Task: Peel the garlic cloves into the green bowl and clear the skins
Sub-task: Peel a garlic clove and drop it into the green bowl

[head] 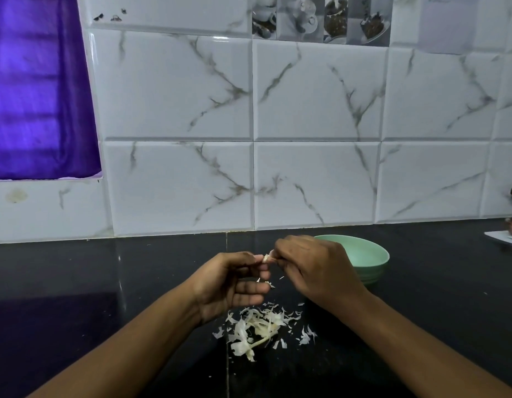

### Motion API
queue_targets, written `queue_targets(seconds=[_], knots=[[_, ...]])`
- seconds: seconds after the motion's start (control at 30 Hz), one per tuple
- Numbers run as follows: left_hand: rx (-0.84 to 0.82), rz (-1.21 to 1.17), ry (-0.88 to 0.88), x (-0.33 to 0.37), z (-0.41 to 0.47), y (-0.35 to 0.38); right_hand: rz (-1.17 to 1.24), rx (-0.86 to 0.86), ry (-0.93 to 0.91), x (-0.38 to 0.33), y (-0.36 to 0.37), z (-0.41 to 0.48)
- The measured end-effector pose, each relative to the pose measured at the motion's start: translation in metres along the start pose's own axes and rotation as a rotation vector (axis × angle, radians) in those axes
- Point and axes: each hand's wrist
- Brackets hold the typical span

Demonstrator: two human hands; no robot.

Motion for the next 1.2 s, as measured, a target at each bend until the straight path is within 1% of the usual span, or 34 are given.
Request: queue_targets(seconds=[0.23,0.37,0.5,0.63,0.73,0.97,1.07,1.2], knots=[[0.054,0.151,0.164,-0.004,0.002,0.0,-0.002,-0.025,0.018,0.0,-0.003,0.001],[0.078,0.154,0.177,-0.007,0.003,-0.001,0.072,-0.076,0.03,-0.001,-0.003,0.001],[0.078,0.151,0.173,-0.009,0.004,0.0,0.194,-0.11,0.113,0.001,-0.003,0.001],[0.064,0.184,0.169,-0.009,0.002,0.002,0.366,-0.117,0.19,0.003,-0.004,0.001],[0.053,0.197,0.181,-0.009,0.001,0.003,0.407,-0.117,0.189,0.004,-0.004,0.001],[0.107,0.186,0.237,-0.01,0.003,0.004,0.478,-0.164,0.178,0.004,-0.004,0.001],[0.095,0.158,0.231,-0.011,0.003,0.006,0.533,-0.184,0.197,0.007,-0.004,0.001],[0.039,0.163,0.205,-0.01,0.002,0.005,0.61,-0.204,0.215,0.011,-0.005,0.001]])
Point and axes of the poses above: each hand's wrist, its own z-axis towards the middle knuckle, its own y-axis out of the palm, x = y × z, and after that the axes turned 8 degrees about -x, right-handed
